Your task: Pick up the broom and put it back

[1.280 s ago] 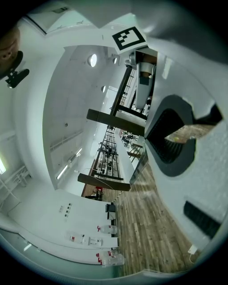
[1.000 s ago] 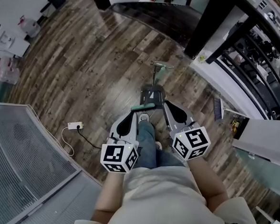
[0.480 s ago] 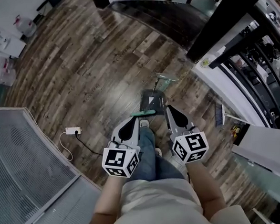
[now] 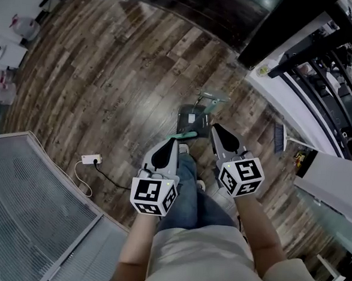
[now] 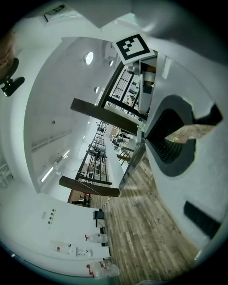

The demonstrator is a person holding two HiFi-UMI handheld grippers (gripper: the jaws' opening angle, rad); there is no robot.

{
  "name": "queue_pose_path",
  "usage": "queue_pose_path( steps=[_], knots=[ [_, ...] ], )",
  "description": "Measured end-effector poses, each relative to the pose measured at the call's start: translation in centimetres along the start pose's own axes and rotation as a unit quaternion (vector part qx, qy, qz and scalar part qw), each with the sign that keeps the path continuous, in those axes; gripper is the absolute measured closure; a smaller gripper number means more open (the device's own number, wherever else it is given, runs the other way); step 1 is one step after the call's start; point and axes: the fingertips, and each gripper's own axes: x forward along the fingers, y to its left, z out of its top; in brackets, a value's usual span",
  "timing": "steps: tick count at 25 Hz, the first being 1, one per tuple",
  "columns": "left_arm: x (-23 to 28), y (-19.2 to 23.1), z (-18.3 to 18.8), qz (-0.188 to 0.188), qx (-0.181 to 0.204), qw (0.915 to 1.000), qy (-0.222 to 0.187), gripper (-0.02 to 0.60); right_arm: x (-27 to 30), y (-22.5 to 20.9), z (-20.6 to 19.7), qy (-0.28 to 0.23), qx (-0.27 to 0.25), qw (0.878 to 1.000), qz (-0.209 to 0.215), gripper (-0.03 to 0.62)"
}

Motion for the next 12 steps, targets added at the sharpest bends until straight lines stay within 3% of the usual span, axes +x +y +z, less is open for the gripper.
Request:
queue_pose_path(
  steps=[12],
  knots=[
    [3.7, 2.2, -1.4, 0.002, -0.006, 0.9997, 0.023, 0.578, 5.2, -4.1, -3.3, 0.038, 0.009, 0.999, -0.032, 0.433]
  ],
)
